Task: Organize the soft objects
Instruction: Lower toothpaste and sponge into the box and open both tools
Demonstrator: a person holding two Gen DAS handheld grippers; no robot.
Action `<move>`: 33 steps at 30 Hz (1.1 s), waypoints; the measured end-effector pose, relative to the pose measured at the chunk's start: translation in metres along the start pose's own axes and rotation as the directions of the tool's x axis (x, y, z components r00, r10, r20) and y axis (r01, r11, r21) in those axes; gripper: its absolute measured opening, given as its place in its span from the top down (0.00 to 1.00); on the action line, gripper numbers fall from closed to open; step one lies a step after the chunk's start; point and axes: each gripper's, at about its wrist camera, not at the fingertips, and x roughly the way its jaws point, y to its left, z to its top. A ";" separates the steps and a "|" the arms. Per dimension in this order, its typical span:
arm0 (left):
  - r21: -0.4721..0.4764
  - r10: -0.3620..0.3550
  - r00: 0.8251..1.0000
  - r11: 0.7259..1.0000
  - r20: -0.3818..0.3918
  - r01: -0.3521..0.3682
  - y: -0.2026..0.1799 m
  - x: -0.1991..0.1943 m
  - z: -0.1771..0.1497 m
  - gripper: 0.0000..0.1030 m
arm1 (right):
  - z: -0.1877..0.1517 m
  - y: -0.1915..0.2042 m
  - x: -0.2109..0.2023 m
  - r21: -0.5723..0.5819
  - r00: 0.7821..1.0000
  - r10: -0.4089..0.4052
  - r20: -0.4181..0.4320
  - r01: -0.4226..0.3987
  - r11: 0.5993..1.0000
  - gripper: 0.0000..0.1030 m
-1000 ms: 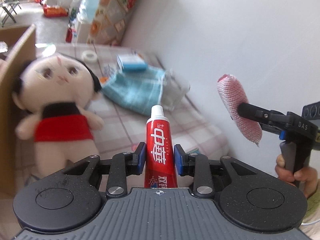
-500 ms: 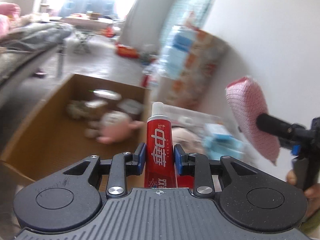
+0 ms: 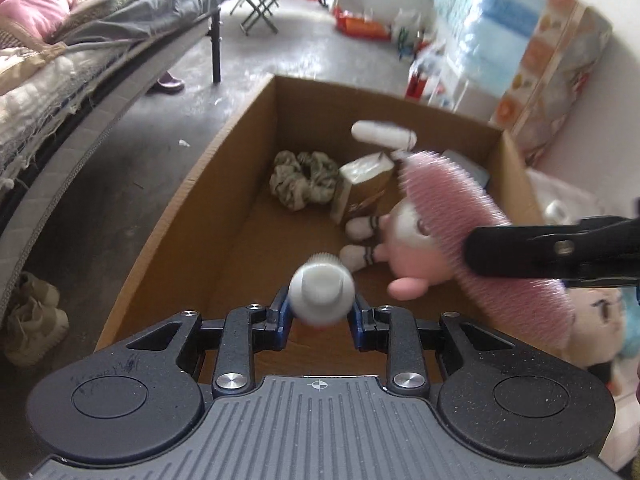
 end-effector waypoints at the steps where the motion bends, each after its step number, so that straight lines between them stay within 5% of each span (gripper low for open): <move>1: 0.007 0.008 1.000 1.000 -0.017 -0.008 0.001 0.004 0.003 0.74 | 0.001 -0.001 0.005 0.009 1.000 -0.012 -0.014 0.013 1.000 0.17; 15: 0.037 0.023 0.992 0.999 -0.126 -0.019 0.015 0.018 0.022 0.74 | 0.011 -0.005 0.005 0.063 0.999 -0.034 -0.007 0.034 0.997 0.16; 19: 0.118 0.041 0.986 0.993 -0.162 -0.022 0.012 0.006 0.026 0.74 | 0.010 -0.004 0.000 0.047 1.000 -0.024 -0.019 0.025 0.999 0.16; 24: 0.287 0.166 0.966 0.952 -0.197 -0.105 -0.001 -0.007 0.027 0.74 | 0.008 -0.001 0.000 0.025 1.000 0.000 -0.020 0.001 1.000 0.16; 28: 0.451 0.273 0.932 0.881 -0.237 -0.144 -0.019 -0.001 0.017 0.74 | 0.009 -0.001 -0.001 0.015 1.000 0.009 -0.009 -0.009 1.000 0.16; 33: 0.515 0.332 0.891 0.847 -0.310 -0.136 -0.025 0.026 0.008 0.74 | 0.013 -0.005 -0.001 0.025 1.000 0.023 0.003 -0.023 0.999 0.16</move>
